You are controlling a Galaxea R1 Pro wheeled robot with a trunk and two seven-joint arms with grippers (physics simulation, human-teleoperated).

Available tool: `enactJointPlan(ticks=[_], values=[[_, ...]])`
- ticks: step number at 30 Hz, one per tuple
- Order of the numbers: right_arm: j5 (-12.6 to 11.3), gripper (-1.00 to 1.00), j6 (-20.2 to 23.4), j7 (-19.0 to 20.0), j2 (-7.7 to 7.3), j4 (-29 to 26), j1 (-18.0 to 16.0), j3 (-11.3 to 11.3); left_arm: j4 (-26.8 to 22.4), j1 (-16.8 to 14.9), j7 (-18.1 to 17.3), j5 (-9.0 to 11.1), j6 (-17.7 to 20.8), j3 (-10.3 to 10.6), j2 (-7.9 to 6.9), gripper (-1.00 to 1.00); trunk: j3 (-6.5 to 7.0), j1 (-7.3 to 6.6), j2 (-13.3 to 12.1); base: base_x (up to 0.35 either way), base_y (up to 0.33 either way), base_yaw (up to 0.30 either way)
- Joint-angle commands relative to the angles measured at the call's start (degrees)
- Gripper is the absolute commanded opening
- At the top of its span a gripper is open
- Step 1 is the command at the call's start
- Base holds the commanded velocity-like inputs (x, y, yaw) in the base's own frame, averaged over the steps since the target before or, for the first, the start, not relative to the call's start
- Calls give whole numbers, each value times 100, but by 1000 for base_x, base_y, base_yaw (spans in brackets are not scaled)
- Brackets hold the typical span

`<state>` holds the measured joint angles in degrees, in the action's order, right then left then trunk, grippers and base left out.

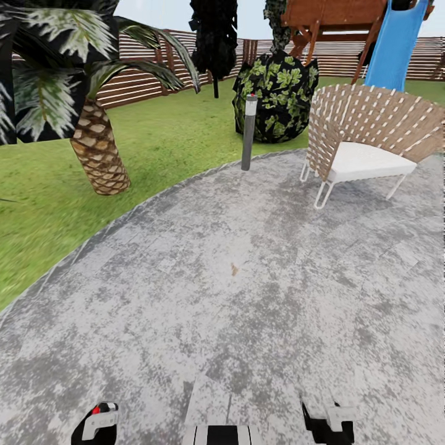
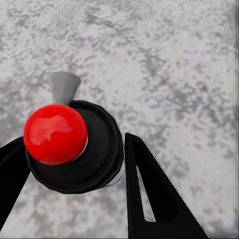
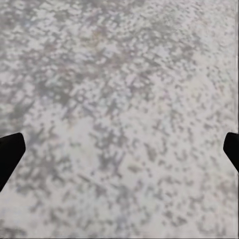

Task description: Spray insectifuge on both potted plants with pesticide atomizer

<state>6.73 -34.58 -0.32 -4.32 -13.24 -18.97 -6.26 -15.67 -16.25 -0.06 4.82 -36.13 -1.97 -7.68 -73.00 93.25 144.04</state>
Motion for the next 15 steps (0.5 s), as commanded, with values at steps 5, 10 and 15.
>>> enactJointPlan(ticks=[5, 10, 15], values=[[54, 100, -293, -3, -163, 535, -2, -42, 4, 173, 7, 39, -217, 13, -15, -100, 153, -14, -6, 0, 0, -83], [48, 100, -331, -3, -195, 645, 7, -39, 20, 299, 37, 36, -403, -57, -5, -100, 308, -27, -12, 0, 0, -83], [47, 100, -325, 5, -151, 655, 7, -33, 20, 308, 39, 33, -391, -348, 9, -100, 464, -40, -19, 0, 0, -81]])
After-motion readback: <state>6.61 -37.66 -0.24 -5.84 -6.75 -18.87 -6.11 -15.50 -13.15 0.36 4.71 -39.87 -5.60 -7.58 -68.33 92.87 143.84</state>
